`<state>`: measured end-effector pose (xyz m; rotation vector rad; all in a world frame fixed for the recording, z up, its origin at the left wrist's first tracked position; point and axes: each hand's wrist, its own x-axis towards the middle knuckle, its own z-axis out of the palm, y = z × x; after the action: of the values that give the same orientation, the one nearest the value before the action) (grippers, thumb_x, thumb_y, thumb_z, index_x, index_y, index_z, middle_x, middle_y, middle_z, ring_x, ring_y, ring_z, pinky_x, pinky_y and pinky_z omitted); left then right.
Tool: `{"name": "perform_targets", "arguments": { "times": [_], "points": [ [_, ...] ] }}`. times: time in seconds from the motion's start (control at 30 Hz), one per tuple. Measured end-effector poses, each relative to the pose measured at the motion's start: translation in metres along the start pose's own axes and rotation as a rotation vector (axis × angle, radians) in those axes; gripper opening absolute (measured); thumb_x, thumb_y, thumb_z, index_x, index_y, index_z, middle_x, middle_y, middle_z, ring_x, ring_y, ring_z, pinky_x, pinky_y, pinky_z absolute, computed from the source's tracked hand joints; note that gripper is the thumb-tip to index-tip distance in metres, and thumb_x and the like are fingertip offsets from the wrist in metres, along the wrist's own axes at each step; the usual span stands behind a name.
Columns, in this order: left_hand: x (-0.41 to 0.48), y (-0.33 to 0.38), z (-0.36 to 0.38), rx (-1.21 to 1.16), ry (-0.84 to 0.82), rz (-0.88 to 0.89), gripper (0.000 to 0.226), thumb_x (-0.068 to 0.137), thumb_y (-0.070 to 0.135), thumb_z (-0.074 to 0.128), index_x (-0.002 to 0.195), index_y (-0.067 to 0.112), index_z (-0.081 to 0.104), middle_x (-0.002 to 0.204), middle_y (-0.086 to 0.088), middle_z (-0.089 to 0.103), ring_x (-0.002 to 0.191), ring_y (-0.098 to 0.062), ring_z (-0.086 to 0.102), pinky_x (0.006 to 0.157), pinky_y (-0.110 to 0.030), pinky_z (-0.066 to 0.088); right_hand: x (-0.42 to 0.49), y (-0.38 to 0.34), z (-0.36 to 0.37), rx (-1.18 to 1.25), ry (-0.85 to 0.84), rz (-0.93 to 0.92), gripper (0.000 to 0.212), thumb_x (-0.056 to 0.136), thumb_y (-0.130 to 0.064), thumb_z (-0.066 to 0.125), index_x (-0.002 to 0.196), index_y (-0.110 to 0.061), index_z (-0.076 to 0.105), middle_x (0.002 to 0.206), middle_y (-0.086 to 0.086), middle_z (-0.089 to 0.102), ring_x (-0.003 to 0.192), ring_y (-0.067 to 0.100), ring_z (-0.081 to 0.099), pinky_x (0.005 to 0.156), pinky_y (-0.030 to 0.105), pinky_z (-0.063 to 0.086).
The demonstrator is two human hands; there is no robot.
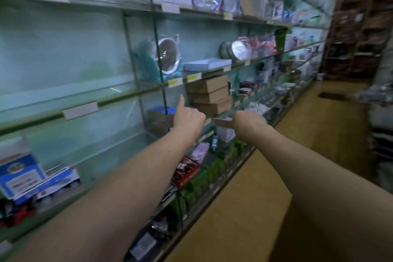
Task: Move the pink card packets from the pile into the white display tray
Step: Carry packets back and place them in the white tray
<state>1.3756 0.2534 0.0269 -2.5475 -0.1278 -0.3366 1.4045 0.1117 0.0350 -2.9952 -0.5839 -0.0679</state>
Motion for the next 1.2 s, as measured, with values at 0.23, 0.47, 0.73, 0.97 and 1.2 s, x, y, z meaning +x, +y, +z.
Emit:
{"name": "perform_targets", "arguments": {
  "times": [0.23, 0.47, 0.73, 0.97, 1.2],
  "points": [
    [0.053, 0.048, 0.007, -0.008, -0.005, 0.076, 0.026, 0.090, 0.003, 0.044, 0.070, 0.016, 0.053, 0.070, 0.002, 0.057, 0.091, -0.023, 0.063, 0.117, -0.052, 0.001, 0.019, 0.066, 0.016, -0.042, -0.001, 0.137, 0.012, 0.094, -0.002, 0.046, 0.102, -0.008, 0.052, 0.075, 0.004, 0.043, 0.079, 0.025, 0.051, 0.068, 0.034, 0.045],
    [0.124, 0.079, 0.018, -0.023, -0.025, 0.130, 0.017, 0.088, 0.008, 0.049, 0.080, 0.018, 0.060, 0.067, 0.003, 0.054, 0.089, -0.022, 0.063, 0.116, -0.051, 0.001, 0.072, 0.109, 0.022, -0.063, 0.003, 0.199, 0.005, 0.093, -0.004, 0.049, 0.092, -0.009, 0.048, 0.070, 0.003, 0.042, 0.069, 0.022, 0.049, 0.066, 0.033, 0.043],
    [0.220, 0.099, 0.038, -0.056, 0.022, 0.139, 0.024, 0.092, 0.007, 0.045, 0.073, 0.018, 0.054, 0.061, 0.005, 0.047, 0.087, -0.020, 0.063, 0.116, -0.051, 0.001, 0.149, 0.144, 0.020, -0.071, 0.015, 0.212, 0.019, 0.092, 0.000, 0.045, 0.105, -0.008, 0.057, 0.081, 0.004, 0.048, 0.078, 0.023, 0.052, 0.067, 0.032, 0.046],
    [0.287, 0.117, 0.042, -0.075, 0.045, 0.145, 0.027, 0.091, 0.008, 0.046, 0.067, 0.018, 0.051, 0.063, 0.006, 0.052, 0.080, -0.017, 0.059, 0.117, -0.051, 0.003, 0.198, 0.187, 0.019, -0.067, 0.058, 0.272, 0.019, 0.092, -0.003, 0.047, 0.107, -0.011, 0.058, 0.086, 0.004, 0.053, 0.080, 0.021, 0.056, 0.074, 0.033, 0.053],
    [0.346, 0.140, 0.039, -0.061, 0.080, 0.144, 0.034, 0.095, 0.015, 0.047, 0.062, 0.018, 0.047, 0.062, 0.006, 0.053, 0.081, -0.017, 0.061, 0.116, -0.049, 0.004, 0.245, 0.230, 0.011, -0.049, 0.078, 0.254, 0.018, 0.092, -0.001, 0.047, 0.105, -0.009, 0.056, 0.085, 0.004, 0.050, 0.080, 0.021, 0.053, 0.074, 0.033, 0.051]
  ]
}}
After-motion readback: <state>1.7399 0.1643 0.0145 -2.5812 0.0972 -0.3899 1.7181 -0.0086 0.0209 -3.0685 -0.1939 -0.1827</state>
